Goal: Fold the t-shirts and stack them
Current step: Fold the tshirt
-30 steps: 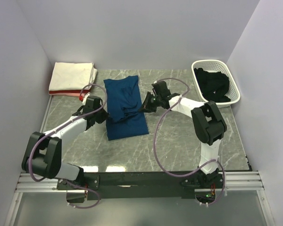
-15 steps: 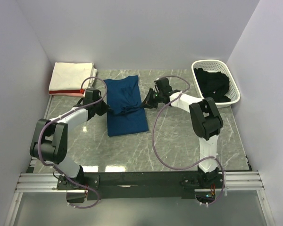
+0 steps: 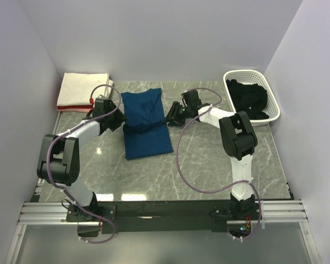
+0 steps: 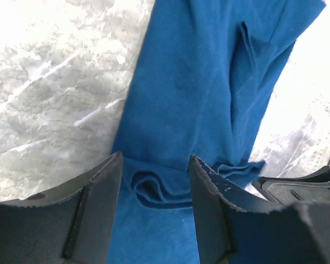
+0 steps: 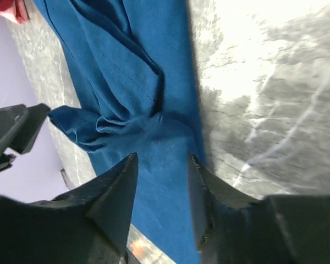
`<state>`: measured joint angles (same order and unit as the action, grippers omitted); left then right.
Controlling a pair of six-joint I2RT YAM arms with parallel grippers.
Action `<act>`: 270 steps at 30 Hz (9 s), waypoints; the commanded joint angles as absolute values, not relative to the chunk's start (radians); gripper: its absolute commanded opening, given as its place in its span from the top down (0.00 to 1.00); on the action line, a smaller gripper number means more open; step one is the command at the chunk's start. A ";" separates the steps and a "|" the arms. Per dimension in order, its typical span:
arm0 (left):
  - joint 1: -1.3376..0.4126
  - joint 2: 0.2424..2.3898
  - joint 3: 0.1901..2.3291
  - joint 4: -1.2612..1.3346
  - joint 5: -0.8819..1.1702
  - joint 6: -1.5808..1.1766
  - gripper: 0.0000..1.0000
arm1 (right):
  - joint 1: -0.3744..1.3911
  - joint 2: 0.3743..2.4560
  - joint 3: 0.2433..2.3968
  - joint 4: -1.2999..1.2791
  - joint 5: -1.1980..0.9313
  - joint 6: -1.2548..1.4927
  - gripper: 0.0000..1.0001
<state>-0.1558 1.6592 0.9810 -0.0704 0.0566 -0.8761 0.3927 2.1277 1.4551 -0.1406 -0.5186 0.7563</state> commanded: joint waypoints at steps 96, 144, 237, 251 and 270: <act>-0.386 1.250 0.417 0.060 -0.029 -1.100 0.59 | 0.543 1.781 0.914 0.029 -0.322 0.721 0.60; -0.648 1.009 0.658 -0.422 -0.051 -0.990 0.61 | 0.640 1.148 0.864 -0.333 -0.039 0.579 0.57; -0.308 1.598 0.916 0.051 0.225 -0.985 0.47 | 0.782 1.663 1.262 -0.213 -0.098 0.525 1.00; -0.288 1.525 0.782 0.040 0.255 -0.973 0.35 | 0.989 1.828 1.276 -0.078 -0.275 0.503 1.00; -0.265 1.532 0.802 -0.087 0.181 -0.888 0.89 | 0.994 1.915 1.387 -0.090 -0.289 0.448 0.63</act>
